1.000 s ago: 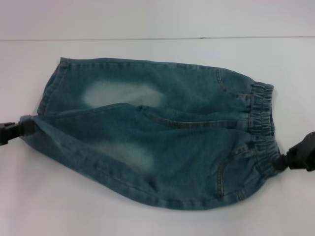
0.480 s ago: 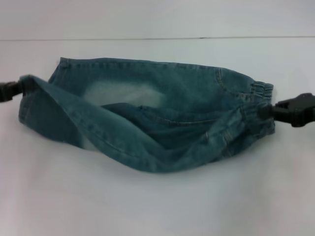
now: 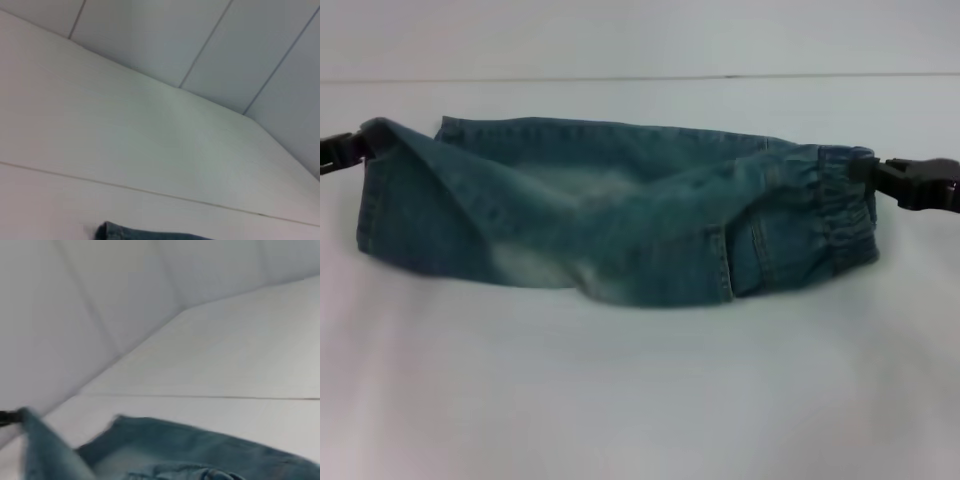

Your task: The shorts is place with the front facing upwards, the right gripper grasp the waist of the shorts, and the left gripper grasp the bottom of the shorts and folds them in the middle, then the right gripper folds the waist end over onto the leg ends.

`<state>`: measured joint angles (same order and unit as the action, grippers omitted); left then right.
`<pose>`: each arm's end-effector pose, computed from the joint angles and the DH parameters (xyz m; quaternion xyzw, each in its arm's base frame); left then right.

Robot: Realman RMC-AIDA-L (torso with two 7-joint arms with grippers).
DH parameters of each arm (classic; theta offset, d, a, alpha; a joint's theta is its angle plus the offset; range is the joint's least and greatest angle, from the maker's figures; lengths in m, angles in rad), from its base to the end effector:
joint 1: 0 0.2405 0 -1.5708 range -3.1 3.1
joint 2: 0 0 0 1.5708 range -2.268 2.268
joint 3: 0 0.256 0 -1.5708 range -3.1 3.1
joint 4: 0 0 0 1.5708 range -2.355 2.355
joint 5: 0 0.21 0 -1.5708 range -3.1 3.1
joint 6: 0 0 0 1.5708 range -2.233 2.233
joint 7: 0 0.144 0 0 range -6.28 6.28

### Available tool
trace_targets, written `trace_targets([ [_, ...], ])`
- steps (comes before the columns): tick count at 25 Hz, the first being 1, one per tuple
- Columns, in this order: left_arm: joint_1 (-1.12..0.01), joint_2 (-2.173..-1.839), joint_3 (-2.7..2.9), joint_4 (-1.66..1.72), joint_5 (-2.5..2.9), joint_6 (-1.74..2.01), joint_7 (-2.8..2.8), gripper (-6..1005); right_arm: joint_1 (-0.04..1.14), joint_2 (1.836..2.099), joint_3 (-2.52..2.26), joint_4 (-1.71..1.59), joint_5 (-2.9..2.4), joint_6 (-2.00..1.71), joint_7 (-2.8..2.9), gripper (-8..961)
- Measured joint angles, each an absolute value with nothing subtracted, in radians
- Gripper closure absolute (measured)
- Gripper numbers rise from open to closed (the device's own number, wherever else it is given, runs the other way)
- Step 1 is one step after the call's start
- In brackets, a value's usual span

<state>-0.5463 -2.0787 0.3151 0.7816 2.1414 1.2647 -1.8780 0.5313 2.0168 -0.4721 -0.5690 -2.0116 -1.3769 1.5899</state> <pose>-0.3219 0.3700 0.0764 -0.7614 -0.4825 -0.2789 0.3312 0.3087 0.3542 0.0393 -0.8464 0.3864 0.2733 0.2441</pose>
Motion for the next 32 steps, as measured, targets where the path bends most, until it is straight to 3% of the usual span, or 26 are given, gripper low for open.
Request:
trace_targets([
  [32, -0.646, -2.088, 0.476, 0.723, 2.136, 0.869, -1.784, 819, 0.595, 2.046, -0.468, -0.357, -1.835, -0.95, 1.278, 859],
])
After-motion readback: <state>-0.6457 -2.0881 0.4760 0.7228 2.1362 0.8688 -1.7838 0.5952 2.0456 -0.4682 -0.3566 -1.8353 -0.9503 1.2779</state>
